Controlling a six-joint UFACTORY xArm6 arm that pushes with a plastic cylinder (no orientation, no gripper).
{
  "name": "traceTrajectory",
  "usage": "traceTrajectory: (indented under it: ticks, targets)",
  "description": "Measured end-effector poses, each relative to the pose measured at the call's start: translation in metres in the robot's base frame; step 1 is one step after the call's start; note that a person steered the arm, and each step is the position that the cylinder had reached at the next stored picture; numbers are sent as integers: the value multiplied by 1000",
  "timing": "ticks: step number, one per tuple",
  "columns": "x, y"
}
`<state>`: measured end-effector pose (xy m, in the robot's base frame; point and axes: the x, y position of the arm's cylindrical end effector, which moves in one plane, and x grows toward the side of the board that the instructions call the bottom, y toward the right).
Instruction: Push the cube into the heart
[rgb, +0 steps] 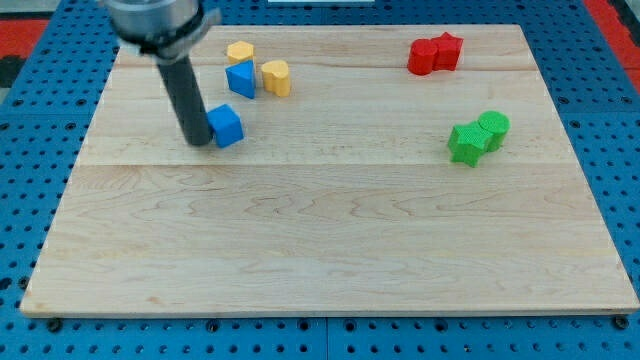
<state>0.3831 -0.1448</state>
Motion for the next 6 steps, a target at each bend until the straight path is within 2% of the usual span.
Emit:
traceTrajectory:
  ticks: [1, 3, 4, 5, 6]
  targets:
    - [37, -16]
    - [18, 74]
    - [50, 74]
    - [30, -6]
    - [-3, 52]
